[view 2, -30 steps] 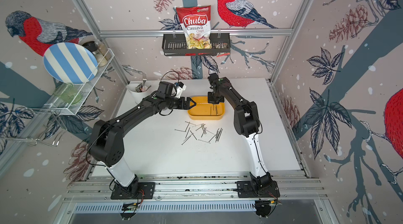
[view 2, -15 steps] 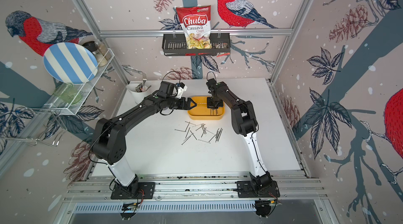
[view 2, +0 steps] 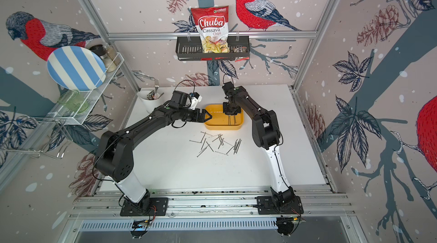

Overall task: Put the nails on the desktop into the storage box
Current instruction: Place the nail in the storage box, then pick up the nail from the center of the board.

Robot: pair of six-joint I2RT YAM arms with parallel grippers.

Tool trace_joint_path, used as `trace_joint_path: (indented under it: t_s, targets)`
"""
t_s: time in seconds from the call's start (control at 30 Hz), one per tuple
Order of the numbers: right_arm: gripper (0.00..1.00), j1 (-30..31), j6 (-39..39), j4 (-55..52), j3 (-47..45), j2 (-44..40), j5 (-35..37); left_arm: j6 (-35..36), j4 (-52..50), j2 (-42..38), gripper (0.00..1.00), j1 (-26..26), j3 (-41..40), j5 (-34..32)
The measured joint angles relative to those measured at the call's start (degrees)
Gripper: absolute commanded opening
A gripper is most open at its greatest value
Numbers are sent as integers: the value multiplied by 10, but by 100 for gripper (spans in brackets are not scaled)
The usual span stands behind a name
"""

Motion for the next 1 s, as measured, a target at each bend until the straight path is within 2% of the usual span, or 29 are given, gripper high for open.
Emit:
trace_joint_path:
  t_s: [0.1, 0.2, 0.53, 0.73, 1.0]
  targets:
    - [25, 5, 14, -3, -6, -49, 2, 0, 5, -9, 95, -2, -11, 0]
    - [26, 7, 27, 0, -58, -113, 4, 0, 11, -14, 95, -7, -19, 0]
    - [27, 12, 114, 45, -378, -331, -6, 6, 27, -9, 95, -56, -30, 2]
    - [27, 21, 152, 85, -502, -374, -10, 6, 33, -6, 95, -78, -37, 0]
    - [27, 23, 167, 143, -565, -353, -15, 3, 35, -33, 95, -85, -56, -14]
